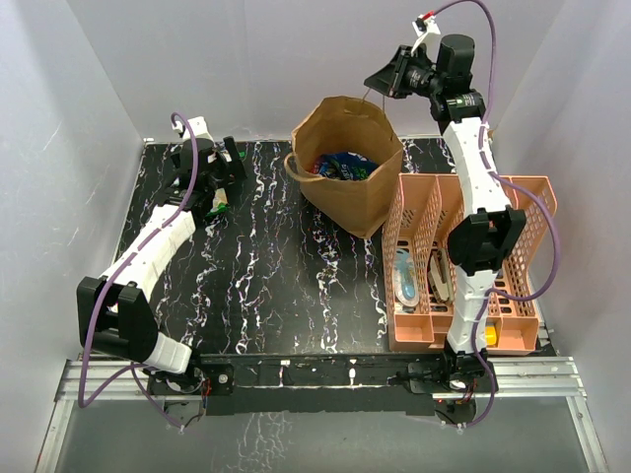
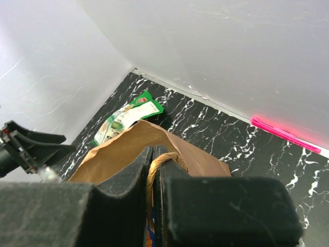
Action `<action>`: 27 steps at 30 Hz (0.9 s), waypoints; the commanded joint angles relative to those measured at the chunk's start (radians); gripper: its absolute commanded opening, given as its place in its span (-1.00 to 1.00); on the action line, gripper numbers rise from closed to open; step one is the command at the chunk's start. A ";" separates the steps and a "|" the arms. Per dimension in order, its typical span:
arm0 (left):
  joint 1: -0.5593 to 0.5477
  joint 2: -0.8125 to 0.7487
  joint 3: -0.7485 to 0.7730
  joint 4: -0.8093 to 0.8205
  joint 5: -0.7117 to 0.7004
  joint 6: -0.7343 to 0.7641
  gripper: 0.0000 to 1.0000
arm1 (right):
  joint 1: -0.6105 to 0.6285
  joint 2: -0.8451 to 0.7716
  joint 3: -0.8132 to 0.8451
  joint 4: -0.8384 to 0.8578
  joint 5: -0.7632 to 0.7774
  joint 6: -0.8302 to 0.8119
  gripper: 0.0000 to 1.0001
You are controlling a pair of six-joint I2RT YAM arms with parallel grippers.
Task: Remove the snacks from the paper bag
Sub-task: Adjust the paper bag at the center of the board.
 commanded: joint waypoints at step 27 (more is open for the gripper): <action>-0.002 -0.375 0.093 -0.419 0.198 -0.185 0.97 | 0.321 -0.217 -0.139 0.040 0.231 -0.080 -0.84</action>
